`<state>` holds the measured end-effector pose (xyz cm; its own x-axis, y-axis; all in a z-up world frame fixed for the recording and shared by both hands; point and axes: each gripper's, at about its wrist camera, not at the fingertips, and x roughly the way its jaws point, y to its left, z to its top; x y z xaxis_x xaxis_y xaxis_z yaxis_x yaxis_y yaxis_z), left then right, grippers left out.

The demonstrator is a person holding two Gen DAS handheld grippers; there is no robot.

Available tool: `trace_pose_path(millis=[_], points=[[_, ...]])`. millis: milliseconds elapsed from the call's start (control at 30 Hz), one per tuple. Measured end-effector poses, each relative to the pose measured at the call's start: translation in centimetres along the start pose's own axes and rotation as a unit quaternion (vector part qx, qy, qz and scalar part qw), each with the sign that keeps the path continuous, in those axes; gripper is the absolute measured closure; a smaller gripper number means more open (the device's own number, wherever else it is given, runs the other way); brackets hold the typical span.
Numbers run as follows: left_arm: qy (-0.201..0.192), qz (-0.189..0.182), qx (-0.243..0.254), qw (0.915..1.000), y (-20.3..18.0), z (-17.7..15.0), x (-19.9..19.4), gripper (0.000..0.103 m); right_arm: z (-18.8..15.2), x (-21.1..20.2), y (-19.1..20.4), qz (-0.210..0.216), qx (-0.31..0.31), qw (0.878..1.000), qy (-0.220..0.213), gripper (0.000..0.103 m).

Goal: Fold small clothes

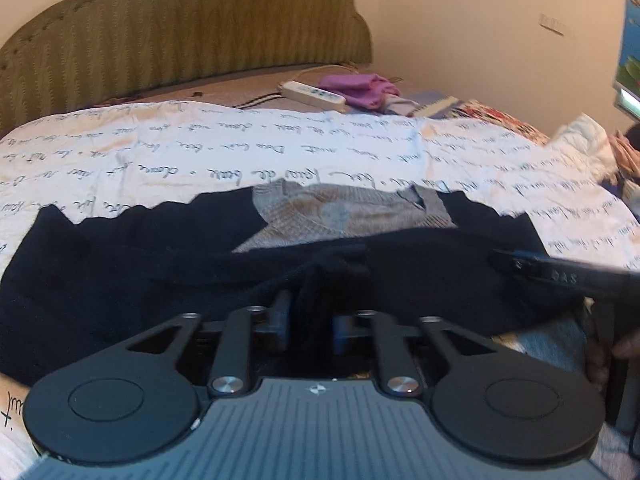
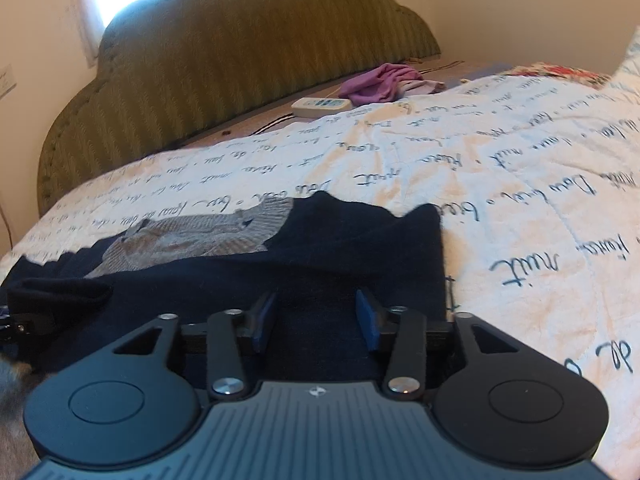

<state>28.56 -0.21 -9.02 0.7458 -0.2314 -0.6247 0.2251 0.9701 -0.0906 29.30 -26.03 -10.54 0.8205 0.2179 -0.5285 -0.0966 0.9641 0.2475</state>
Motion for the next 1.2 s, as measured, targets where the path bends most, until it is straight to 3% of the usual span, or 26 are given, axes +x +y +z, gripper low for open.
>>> trace_pose_path(millis=[33, 67, 133, 200, 300, 433, 500, 600, 633, 667, 700, 800, 900, 1200], points=[[-0.003, -0.006, 0.003, 1.0000, 0.0, -0.2, -0.5, 0.039, 0.5, -0.2, 0.7, -0.008, -0.010, 1.000, 0.008, 0.041], [-0.016, -0.009, 0.005, 0.9998, -0.2, -0.4, -1.3, 0.029, 0.9, -0.8, 1.3, -0.018, 0.000, 1.000, 0.006, 0.037], [-0.048, -0.020, 0.015, 0.9985, -0.2, -1.1, -3.5, 0.024, 1.8, -2.1, 2.2, 0.026, 0.050, 0.998, -0.003, 0.034], [-0.063, -0.033, 0.021, 0.9972, 0.2, -1.8, -5.2, 0.023, 2.6, -2.1, 3.7, 0.102, 0.089, 0.990, 0.027, 0.031], [-0.069, -0.028, 0.008, 0.9972, 1.5, -2.4, -7.2, 0.023, 3.2, -0.2, 6.0, 0.170, 0.131, 0.972, 0.093, 0.031], [-0.080, -0.012, -0.026, 0.9964, 4.2, -2.8, -9.8, 0.022, 3.3, 3.0, 9.1, 0.213, 0.150, 0.951, 0.165, 0.031], [-0.086, -0.008, -0.044, 0.9953, 5.4, -3.0, -10.8, 0.019, 2.9, 4.5, 10.5, 0.210, 0.138, 0.948, 0.197, 0.031], [-0.086, -0.004, -0.066, 0.9941, 6.7, -3.1, -11.7, 0.018, 3.0, 5.4, 11.6, 0.208, 0.139, 0.947, 0.200, 0.030], [-0.087, -0.004, -0.071, 0.9937, 7.0, -3.2, -11.9, 0.018, 3.1, 5.5, 11.8, 0.209, 0.138, 0.947, 0.203, 0.033], [-0.086, -0.003, -0.074, 0.9935, 7.2, -3.2, -11.9, 0.018, 3.2, 5.6, 12.0, 0.204, 0.132, 0.948, 0.206, 0.045], [-0.086, -0.001, -0.074, 0.9935, 7.3, -3.2, -11.9, 0.017, 3.2, 5.7, 12.4, 0.196, 0.118, 0.951, 0.209, 0.070], [-0.089, 0.005, -0.079, 0.9928, 7.5, -3.2, -12.0, 0.017, 3.2, 5.8, 12.9, 0.175, 0.088, 0.957, 0.215, 0.092], [-0.099, 0.007, -0.094, 0.9907, 8.0, -3.1, -12.4, 0.017, 3.3, 5.3, 12.9, 0.175, 0.079, 0.960, 0.205, 0.097], [-0.104, 0.017, -0.104, 0.9890, 8.0, -2.9, -12.6, 0.016, 5.8, 3.2, 12.1, 0.195, 0.065, 0.964, 0.167, 0.098]])
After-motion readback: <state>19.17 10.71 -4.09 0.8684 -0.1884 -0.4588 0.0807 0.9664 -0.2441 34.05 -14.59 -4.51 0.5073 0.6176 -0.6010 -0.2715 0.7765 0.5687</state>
